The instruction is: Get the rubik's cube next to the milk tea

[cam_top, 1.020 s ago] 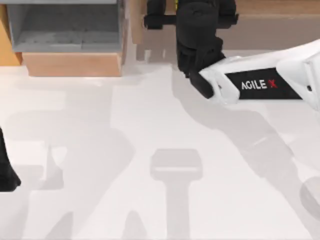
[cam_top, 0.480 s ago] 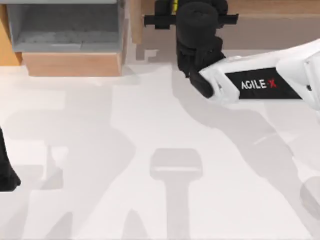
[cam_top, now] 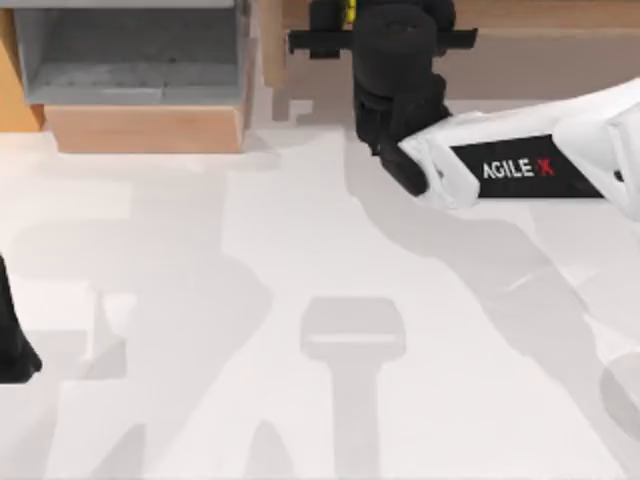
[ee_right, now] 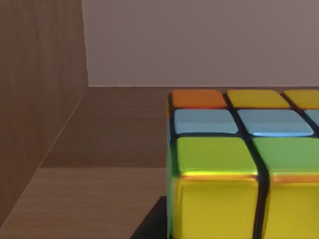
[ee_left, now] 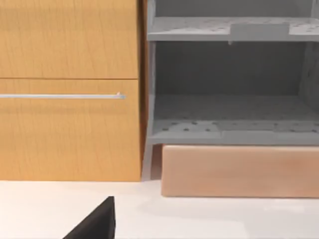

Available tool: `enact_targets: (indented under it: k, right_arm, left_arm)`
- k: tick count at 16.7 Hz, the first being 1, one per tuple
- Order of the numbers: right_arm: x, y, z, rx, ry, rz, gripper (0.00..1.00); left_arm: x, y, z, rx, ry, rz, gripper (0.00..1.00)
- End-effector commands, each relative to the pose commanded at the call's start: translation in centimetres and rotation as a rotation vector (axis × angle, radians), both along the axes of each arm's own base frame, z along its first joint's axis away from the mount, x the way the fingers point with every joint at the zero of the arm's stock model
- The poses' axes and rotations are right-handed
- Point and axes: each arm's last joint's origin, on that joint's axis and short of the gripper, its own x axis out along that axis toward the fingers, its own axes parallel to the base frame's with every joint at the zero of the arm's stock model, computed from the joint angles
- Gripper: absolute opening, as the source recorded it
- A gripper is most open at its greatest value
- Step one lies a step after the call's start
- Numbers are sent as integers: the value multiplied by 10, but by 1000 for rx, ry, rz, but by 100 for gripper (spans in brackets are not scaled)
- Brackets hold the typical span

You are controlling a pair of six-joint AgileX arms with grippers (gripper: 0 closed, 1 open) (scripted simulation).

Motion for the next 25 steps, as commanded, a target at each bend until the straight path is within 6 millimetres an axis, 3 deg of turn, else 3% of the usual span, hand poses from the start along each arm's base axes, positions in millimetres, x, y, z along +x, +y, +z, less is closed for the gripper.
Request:
enact_targets:
  k: [4, 10, 12, 15, 17, 22, 25]
  right_arm:
    - [-1, 1, 2, 6, -5, 0, 0]
    - [17, -42, 44, 191, -151, -151, 0]
    - [14, -37, 38, 170, -123, -134, 0]
    - [4, -13, 12, 39, -16, -50, 0]
    - [-1, 1, 11, 4, -1, 0, 0]
    - [0, 0, 12, 7, -3, 0, 0]
    - [-1, -5, 24, 7, 3, 7, 0]
  left_arm:
    - [0, 0, 0, 0, 0, 0, 100]
    - [0, 0, 0, 0, 0, 0, 100]
    - [0, 0, 0, 0, 0, 0, 100]
    - [0, 0, 0, 0, 0, 0, 100]
    - [0, 0, 0, 0, 0, 0, 100]
    - [0, 0, 0, 0, 0, 0, 100]
    - [0, 0, 0, 0, 0, 0, 100]
